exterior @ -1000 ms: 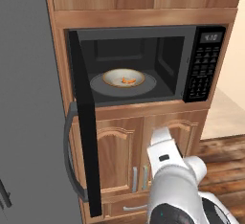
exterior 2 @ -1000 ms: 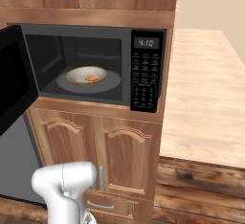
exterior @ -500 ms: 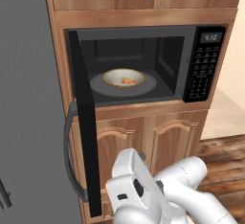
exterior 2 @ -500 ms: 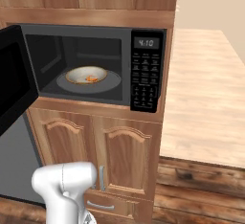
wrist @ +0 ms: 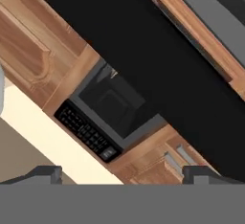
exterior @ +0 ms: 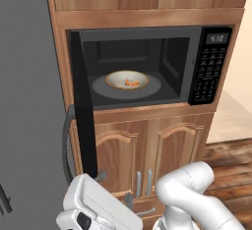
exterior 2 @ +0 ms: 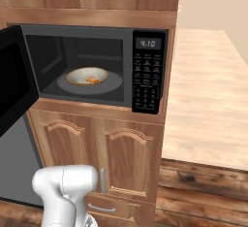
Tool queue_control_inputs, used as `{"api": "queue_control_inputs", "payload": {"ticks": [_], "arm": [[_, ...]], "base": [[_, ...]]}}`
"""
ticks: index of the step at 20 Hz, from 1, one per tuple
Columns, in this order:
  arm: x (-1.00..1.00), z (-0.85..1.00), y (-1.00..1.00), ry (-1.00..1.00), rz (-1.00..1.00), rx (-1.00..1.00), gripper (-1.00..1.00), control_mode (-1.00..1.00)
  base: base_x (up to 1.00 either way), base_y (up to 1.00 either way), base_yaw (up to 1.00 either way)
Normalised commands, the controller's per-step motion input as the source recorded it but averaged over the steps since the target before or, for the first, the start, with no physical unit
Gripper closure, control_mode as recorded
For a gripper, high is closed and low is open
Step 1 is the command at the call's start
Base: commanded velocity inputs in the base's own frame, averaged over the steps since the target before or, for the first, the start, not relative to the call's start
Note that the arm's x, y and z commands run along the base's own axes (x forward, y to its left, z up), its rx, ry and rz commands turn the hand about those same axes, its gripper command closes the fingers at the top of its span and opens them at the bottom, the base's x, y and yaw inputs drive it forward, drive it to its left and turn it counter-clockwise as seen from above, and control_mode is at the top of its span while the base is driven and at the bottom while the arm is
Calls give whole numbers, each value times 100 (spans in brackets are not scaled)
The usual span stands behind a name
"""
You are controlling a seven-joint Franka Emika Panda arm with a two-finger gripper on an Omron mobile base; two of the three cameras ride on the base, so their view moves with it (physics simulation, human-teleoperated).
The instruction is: Remove the pear from the bowl and place it on the small plate. Then place the bowl with only the shrimp in the microwave, close the door, and press the start button to microwave the shrimp.
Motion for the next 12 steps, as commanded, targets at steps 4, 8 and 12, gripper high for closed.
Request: {"api": "queue_control_inputs", "payload": {"ticks": [4, 8, 12], "arm": [[0, -37, 80, 0, 0, -17, -100, -100], [-2, -21, 69, -4, 1, -17, -100, -100], [-78, -1, 8, -20, 0, -7, -100, -100]], "base": [[0, 0, 0], [0, 0, 0], [0, 0, 0]]}}
